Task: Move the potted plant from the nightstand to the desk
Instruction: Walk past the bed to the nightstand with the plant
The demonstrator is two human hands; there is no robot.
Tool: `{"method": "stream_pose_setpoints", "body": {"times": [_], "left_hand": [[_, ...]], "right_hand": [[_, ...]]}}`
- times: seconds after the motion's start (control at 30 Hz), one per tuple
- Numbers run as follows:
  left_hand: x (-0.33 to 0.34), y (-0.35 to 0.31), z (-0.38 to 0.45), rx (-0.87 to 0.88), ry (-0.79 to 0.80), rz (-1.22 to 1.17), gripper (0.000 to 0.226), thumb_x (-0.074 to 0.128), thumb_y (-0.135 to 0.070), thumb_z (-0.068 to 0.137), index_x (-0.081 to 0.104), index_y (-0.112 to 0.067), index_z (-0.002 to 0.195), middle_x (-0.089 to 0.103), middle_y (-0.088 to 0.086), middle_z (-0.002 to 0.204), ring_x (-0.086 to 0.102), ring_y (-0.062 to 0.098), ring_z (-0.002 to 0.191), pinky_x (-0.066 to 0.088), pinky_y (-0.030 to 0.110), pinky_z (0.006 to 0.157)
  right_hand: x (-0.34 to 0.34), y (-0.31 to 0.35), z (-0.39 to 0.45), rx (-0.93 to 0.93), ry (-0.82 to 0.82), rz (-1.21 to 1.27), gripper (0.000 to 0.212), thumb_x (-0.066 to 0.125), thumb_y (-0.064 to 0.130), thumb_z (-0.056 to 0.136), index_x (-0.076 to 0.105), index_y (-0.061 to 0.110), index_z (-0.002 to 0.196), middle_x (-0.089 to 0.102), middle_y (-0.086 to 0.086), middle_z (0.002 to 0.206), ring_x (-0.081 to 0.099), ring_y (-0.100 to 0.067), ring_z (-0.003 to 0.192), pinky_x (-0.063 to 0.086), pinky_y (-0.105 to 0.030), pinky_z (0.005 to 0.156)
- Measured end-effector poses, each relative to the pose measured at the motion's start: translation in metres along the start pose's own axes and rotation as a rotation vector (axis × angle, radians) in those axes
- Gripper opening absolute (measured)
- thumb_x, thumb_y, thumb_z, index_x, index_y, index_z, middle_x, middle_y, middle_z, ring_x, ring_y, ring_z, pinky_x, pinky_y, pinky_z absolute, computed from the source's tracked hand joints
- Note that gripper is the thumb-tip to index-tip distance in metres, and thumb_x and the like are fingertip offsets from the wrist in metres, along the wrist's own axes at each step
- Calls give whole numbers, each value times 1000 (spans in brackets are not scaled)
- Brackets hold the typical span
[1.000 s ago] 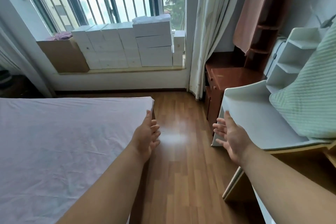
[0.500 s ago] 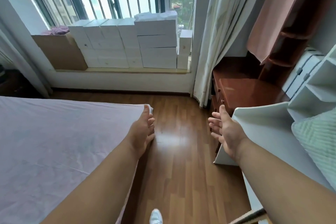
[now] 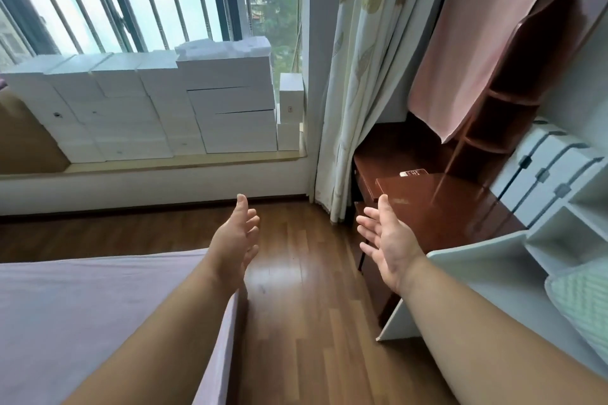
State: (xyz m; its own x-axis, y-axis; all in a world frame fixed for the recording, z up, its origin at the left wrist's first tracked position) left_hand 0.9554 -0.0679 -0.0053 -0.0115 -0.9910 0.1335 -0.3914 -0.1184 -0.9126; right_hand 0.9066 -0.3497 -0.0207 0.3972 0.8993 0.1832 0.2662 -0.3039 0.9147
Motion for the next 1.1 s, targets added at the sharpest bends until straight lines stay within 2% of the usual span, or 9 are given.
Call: {"method": "stream_pose_setpoints", "body": {"times": [0.07, 0.23, 0.43, 0.57, 0.67, 0.77, 0.9, 1.1], "left_hand": [[-2, -13, 28, 6, 23, -7, 88, 46, -79, 106, 53, -15, 167, 56, 6, 171, 55, 20, 141, 39, 53, 133], [1, -33, 91, -16, 12, 4, 86, 46, -78, 107, 53, -16, 167, 55, 7, 173, 49, 26, 160, 38, 54, 134], [19, -56, 184, -5, -25, -30, 88, 44, -78, 108, 51, -14, 169, 50, 9, 176, 43, 30, 165, 37, 55, 130], [29, -86, 257, 35, -110, -112, 92, 41, -80, 107, 48, -13, 170, 45, 11, 180, 37, 35, 169, 32, 63, 135], [32, -111, 302, 53, -155, -215, 97, 39, -82, 106, 45, -11, 171, 44, 13, 180, 34, 36, 170, 28, 65, 135], [31, -135, 336, 87, -194, -221, 101, 40, -85, 103, 44, -10, 171, 45, 12, 180, 34, 33, 171, 29, 62, 135], [17, -154, 375, 107, -261, -213, 112, 44, -90, 94, 42, -9, 172, 44, 12, 181, 33, 34, 171, 28, 64, 135], [-16, -172, 460, 75, -315, -208, 103, 42, -85, 103, 41, -10, 174, 41, 12, 183, 33, 34, 171, 31, 65, 135]], "right_hand": [[11, 6, 21, -7, 15, -13, 79, 49, 71, 107, 58, 10, 157, 67, -12, 153, 57, -30, 148, 40, -57, 127], [32, 26, 79, -33, 25, -40, 80, 50, 71, 107, 57, 9, 157, 65, -13, 157, 58, -27, 148, 40, -58, 128], [57, 54, 188, -22, 110, -69, 79, 51, 73, 105, 59, 13, 156, 64, -10, 159, 56, -28, 150, 37, -59, 130], [88, 91, 284, -15, 177, -95, 91, 57, 81, 90, 62, 14, 152, 67, -6, 152, 59, -27, 142, 39, -56, 127], [114, 117, 344, -6, 230, -101, 80, 55, 74, 100, 64, 11, 149, 72, -4, 142, 60, -28, 143, 41, -56, 125], [143, 139, 389, -4, 270, -116, 73, 53, 71, 105, 66, 11, 145, 73, -6, 140, 63, -27, 138, 40, -58, 127], [186, 158, 440, 17, 338, -95, 60, 53, 71, 105, 71, 18, 128, 74, -6, 138, 65, -25, 133, 41, -60, 126], [246, 163, 526, 16, 354, -114, 71, 54, 74, 103, 68, 15, 139, 74, -6, 138, 65, -26, 134, 44, -59, 123]]}}
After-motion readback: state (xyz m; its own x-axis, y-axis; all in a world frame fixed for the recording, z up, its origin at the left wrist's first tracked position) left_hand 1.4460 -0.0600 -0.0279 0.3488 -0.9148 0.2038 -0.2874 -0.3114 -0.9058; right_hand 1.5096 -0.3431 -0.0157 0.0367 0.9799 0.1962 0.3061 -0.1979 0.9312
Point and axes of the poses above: each hand's wrist, its own z-axis towards the middle knuckle, its own x-axis out of the palm, y = z × x, the point moved 1 cm from there along z, towards the middle knuckle
